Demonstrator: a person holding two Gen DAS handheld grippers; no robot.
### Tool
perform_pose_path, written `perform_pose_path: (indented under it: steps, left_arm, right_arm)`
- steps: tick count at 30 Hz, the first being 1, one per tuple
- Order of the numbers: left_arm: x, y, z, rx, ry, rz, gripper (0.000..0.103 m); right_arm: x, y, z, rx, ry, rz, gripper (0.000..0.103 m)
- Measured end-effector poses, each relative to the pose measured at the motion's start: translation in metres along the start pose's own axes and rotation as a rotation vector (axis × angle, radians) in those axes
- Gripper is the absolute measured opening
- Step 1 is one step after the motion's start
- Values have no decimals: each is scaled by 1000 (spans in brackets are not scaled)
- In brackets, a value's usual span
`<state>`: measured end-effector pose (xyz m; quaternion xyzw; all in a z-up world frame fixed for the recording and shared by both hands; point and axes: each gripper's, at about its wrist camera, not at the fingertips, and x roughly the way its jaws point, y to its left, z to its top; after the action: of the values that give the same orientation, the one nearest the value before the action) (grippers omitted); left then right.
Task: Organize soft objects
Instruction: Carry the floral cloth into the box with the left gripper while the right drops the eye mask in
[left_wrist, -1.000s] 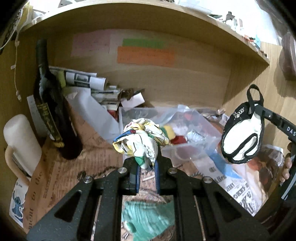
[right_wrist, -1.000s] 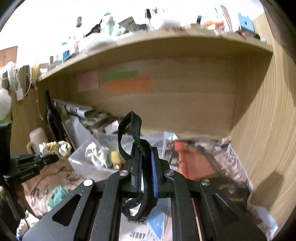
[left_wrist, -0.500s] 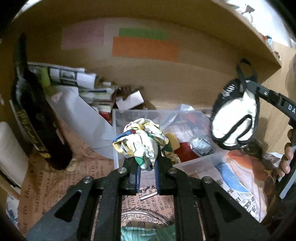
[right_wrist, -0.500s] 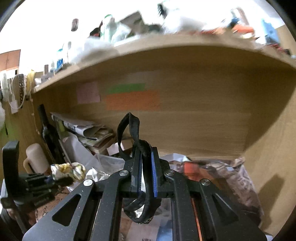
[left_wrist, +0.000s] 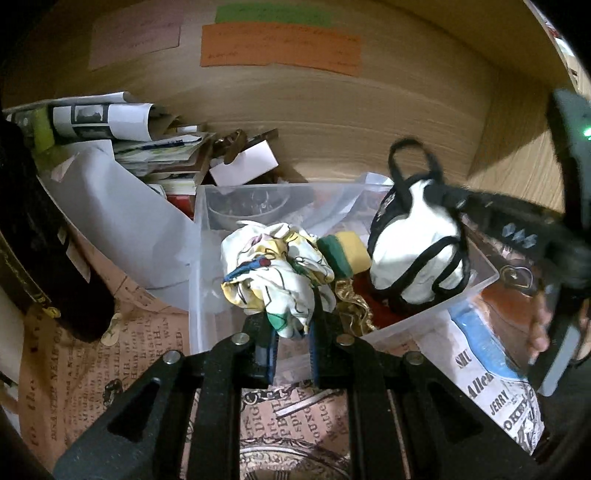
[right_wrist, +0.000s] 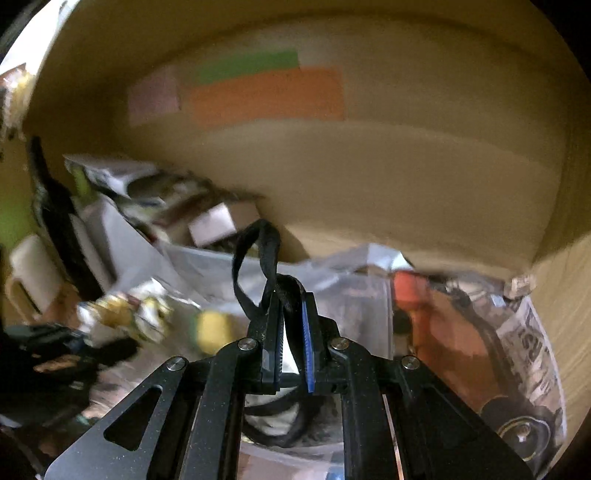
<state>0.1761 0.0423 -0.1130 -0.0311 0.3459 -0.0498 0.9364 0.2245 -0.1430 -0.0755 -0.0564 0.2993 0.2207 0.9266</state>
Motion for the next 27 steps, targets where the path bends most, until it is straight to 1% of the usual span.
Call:
perform_pose_path:
  steps: [2,4,7,9,11,13,15,17,18,20,21,23,25,27]
  left_arm:
    - [4,-1,1,4,6,4,14]
    - [3,-1,1,3,10,5,18]
    - [-3,-1,0,-2,10,-8,31]
    - [-9,-2,-2,-3,1,-7,46]
    - [-15,-3,-4,-3,-6,-9,49]
    - [-20,-4,-6,-3,-8,-10,49]
    - [-26,-4,-7,-7,-11,-11,49]
    - [-32,-1,-6,-10,-16,-15,49]
    - [-36,-1,-6,-10,-22,-15,49]
    - [-48,0,-7,-12,-48,4,50]
    - [-53,0,-7,-15,-60,12,53]
    - [-63,2,-7,-24,-82,21,57]
    - [-71,5,-10,-28,-93,29,61]
    - [-78,6,-14,-30,-98,34,68]
  right_arm:
    - [8,-2,-3,-3,38,-11,9]
    - [16,-2,-6,-14,70,-28,9]
    - [20,-2,-10,-32,109,-59,10]
    - [20,-3,-12,-41,125,-68,19]
    - [17,-4,-14,-41,147,-62,39]
    - [10,-6,-17,-45,136,-73,47]
    - [3,-5,-19,-59,129,-83,50]
    - [-6,-5,-19,-65,126,-75,57]
    - [-9,-5,-18,-66,124,-73,58]
    - [-24,-4,-16,-61,100,-69,68]
    - [-32,-4,-15,-55,80,-58,70]
    - [-48,-3,-14,-41,45,-27,79]
    - [-63,0,-16,-33,12,-2,83]
    - [-71,5,-20,-36,-2,21,83]
